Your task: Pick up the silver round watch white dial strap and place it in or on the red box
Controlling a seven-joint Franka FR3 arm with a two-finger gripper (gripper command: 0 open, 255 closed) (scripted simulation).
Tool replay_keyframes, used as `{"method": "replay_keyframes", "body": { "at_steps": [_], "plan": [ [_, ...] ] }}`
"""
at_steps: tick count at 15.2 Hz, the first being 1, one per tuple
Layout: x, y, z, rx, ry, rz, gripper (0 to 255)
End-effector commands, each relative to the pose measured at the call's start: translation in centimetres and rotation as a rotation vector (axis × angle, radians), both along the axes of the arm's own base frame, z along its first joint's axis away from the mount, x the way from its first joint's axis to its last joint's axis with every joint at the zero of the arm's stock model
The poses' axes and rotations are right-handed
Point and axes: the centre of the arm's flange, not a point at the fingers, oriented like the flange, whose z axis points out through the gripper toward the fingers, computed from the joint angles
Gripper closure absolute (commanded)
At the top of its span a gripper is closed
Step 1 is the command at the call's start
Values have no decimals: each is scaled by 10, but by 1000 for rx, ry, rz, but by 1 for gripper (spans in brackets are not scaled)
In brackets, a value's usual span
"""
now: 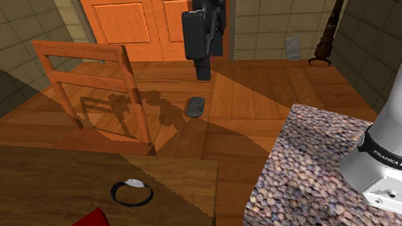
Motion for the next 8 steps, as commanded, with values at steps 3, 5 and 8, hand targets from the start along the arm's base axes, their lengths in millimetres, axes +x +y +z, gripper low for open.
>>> {"method": "replay_keyframes", "body": {
  "at_steps": [3,5,8],
  "plan": [
    [14,49,-22,-14,-14,38,0],
    [19,73,-34,-22,-21,57,0],
    [25,108,-53,-33,-30,85,0]
  ]
}}
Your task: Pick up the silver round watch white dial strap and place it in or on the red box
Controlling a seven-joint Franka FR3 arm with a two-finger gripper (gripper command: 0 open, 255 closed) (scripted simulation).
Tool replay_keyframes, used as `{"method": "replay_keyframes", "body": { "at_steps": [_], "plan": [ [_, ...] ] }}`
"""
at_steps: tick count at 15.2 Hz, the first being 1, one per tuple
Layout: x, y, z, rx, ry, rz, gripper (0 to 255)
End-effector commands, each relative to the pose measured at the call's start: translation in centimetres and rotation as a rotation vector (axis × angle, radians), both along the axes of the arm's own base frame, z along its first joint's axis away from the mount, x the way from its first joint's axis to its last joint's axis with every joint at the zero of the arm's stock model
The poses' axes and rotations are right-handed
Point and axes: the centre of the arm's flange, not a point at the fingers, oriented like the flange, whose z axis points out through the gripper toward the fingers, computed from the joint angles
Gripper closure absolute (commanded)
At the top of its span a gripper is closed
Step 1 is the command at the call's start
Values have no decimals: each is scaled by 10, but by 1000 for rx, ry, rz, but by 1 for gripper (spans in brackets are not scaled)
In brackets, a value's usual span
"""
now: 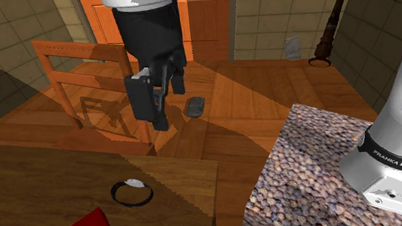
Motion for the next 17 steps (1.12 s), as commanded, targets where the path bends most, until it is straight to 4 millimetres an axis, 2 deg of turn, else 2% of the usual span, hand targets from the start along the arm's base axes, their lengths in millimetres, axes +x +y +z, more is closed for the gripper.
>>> {"method": "replay_keyframes", "body": {
  "at_steps": [1,8,15,17],
  "plan": [
    [5,25,-13,-6,-7,18,0],
    [16,107,-57,-33,-29,83,0],
    [18,104,-94,-33,-29,83,0],
    [18,103,-97,-33,-29,83,0]
  ]
}}
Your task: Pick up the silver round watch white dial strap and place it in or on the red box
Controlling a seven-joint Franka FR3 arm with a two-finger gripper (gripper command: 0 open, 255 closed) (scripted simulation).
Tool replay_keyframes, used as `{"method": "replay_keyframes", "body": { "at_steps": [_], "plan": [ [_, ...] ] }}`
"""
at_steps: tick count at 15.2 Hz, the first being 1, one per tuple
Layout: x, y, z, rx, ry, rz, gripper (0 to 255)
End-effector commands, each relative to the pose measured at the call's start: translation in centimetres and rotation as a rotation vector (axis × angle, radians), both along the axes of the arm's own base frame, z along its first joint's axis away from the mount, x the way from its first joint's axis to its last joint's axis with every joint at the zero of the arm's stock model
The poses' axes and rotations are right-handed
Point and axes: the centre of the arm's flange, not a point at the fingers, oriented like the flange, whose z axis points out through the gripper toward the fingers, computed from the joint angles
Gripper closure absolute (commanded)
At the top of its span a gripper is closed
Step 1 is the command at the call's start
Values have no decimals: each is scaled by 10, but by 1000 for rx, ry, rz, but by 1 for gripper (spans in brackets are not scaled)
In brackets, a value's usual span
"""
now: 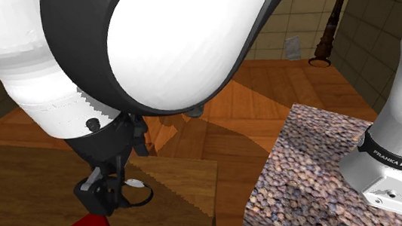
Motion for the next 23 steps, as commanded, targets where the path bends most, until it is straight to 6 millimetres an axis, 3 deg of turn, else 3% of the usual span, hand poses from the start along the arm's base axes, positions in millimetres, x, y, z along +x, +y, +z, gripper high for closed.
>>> {"method": "replay_keyframes", "body": {
  "at_steps": [1,7,8,17,23],
  "plan": [
    [0,0,-2,0,0,0,0],
    [0,0,-2,0,0,0,0],
    [0,0,-2,0,0,0,255],
    [0,0,-2,0,0,0,255],
    [0,0,29,0,0,0,255]
  ]
}}
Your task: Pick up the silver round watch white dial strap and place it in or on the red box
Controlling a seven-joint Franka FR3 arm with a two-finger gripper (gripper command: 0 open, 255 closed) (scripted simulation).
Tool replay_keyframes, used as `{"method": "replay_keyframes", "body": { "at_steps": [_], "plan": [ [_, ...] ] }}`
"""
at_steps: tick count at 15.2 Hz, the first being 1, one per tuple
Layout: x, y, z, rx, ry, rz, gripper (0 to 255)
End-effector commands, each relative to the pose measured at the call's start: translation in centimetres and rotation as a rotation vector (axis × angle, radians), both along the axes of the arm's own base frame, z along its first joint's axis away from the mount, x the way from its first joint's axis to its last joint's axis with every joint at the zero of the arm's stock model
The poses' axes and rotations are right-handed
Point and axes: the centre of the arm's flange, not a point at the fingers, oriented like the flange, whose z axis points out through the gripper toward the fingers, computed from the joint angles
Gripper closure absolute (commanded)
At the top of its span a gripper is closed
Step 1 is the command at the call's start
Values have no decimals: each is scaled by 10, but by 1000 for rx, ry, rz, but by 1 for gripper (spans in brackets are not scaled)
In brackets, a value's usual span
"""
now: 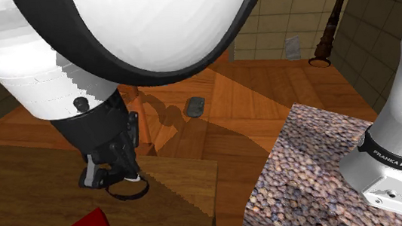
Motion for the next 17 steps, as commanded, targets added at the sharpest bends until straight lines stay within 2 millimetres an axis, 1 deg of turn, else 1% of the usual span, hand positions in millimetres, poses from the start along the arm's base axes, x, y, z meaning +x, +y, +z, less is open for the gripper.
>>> {"method": "replay_keyframes", "body": {
  "at_steps": [1,17],
  "plan": [
    [0,0,10,0,0,0,255],
    [0,0,95,0,0,0,255]
  ]
}}
